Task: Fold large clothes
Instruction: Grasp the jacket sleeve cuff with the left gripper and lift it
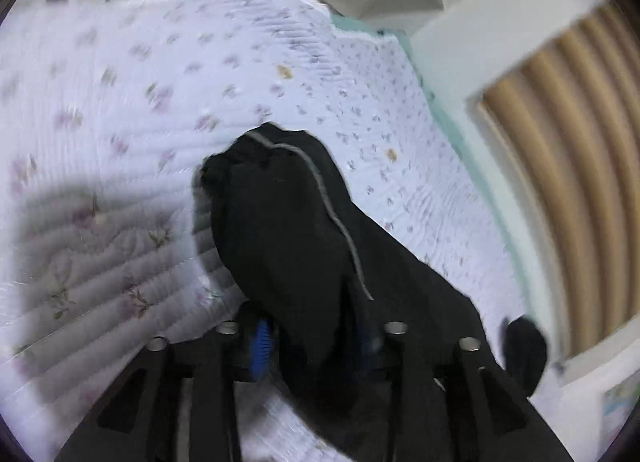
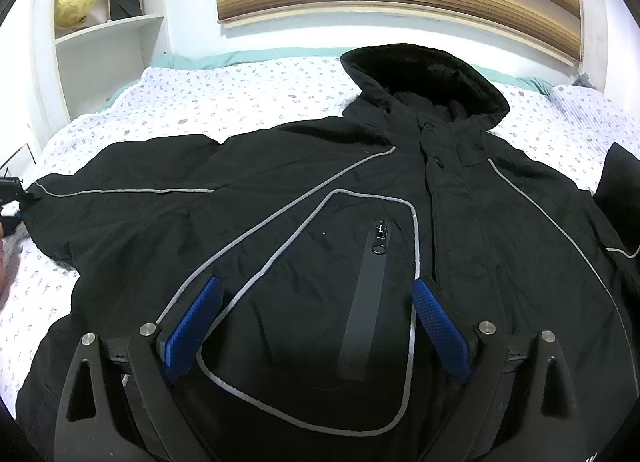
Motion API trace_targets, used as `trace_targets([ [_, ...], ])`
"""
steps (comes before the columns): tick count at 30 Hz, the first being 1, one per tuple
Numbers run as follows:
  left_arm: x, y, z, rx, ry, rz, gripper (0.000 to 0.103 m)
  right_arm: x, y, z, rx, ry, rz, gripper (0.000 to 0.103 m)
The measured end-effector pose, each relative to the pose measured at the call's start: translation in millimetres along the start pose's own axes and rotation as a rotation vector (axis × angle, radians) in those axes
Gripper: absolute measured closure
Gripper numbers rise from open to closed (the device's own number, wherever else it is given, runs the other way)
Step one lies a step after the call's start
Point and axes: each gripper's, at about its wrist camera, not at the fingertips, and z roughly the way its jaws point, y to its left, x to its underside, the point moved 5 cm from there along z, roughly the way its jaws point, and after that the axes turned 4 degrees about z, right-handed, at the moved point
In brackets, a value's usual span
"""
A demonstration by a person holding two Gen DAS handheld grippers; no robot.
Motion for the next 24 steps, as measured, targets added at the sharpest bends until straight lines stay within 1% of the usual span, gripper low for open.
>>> trace_targets([
  [1, 6.2, 3.9, 3.1, 0.02, 0.003, -0.024, 0.061, 0.1, 0.3, 0.1, 0.0, 0.0, -0.002, 0.005],
  [3, 6.9, 5.5, 6.1, 0.064, -0.002, -0.061, 0.059, 0.4, 1.0, 0.6, -0.002, 0.003, -0.005, 0.005],
  [5, 4.7, 1.3, 7.9, 0.076, -0.023, -0.072, 0.06, 0.6, 1.4, 1.2, -0.002, 0.004, -0.008, 0.005],
  [6, 5.2, -3.2, 8.6, 0.068, -0.032, -0.051, 0.063, 0.8, 1.9, 0.9, -0.001, 0.003, -0.008, 0.005],
  [7, 5.7, -10.1, 6.0, 0.058, -0.044, -0.021, 0.069, 0.6, 1.2, 0.0, 0.001, -0.002, -0.005, 0.005],
  [8, 4.7, -20.4, 3.1, 0.053, -0.058, 0.02, 0.083, 0.1, 0.8, -1.0, 0.004, -0.008, -0.001, 0.005],
  [9, 7.4, -36.5, -4.9, 0.058, -0.076, 0.071, 0.084, -0.2, -0.9, -4.2, 0.009, -0.023, 0.007, 0.005],
  [10, 9.3, -46.9, -12.6, 0.064, -0.087, 0.095, 0.084, -1.6, -4.7, -10.0, 0.018, -0.053, 0.024, 0.005],
  [11, 10.5, -64.9, -20.8, 0.08, -0.104, 0.131, 0.084, -2.4, -7.0, -13.9, 0.024, -0.072, 0.034, 0.005],
  [13, 18.8, -117.5, -44.0, 0.136, -0.134, 0.24, 0.084, -5.3, -16.0, -27.0, 0.055, -0.138, 0.069, 0.005],
  [14, 22.5, -137.0, -50.9, 0.158, -0.14, 0.279, 0.084, -6.6, -20.8, -33.2, 0.071, -0.168, 0.086, 0.005],
  [16, 40.6, -202.0, -73.7, 0.223, -0.148, 0.41, 0.084, -8.7, -28.5, -38.8, 0.109, -0.197, 0.112, 0.003],
  [17, 47.5, -223.4, -81.0, 0.25, -0.145, 0.452, 0.084, -10.7, -33.0, -38.8, 0.129, -0.198, 0.124, 0.002],
  [19, 74.7, -284.3, -94.0, 0.348, -0.1, 0.556, 0.084, -10.8, -40.4, -34.8, 0.127, -0.176, 0.155, 0.001],
  [20, 85.3, -301.8, -95.8, 0.386, -0.077, 0.583, 0.084, -12.2, -41.8, -33.2, 0.126, -0.168, 0.165, 0.001],
  [21, 102.7, -323.0, -95.9, 0.432, -0.036, 0.617, 0.084, -12.2, -45.1, -32.1, 0.129, -0.162, 0.18, 0.001],
  [22, 119.5, -338.3, -93.3, 0.462, 0.008, 0.646, 0.084, -12.6, -47.7, -32.3, 0.13, -0.163, 0.19, 0.001],
  [23, 144.3, -355.2, -84.3, 0.487, 0.07, 0.669, 0.084, -12.3, -50.5, -33.4, 0.129, -0.167, 0.201, 0.001],
  [24, 160.6, -362.3, -75.6, 0.491, 0.111, 0.676, 0.084, -12.2, -54.1, -35.5, 0.133, -0.174, 0.213, 0.001],
])
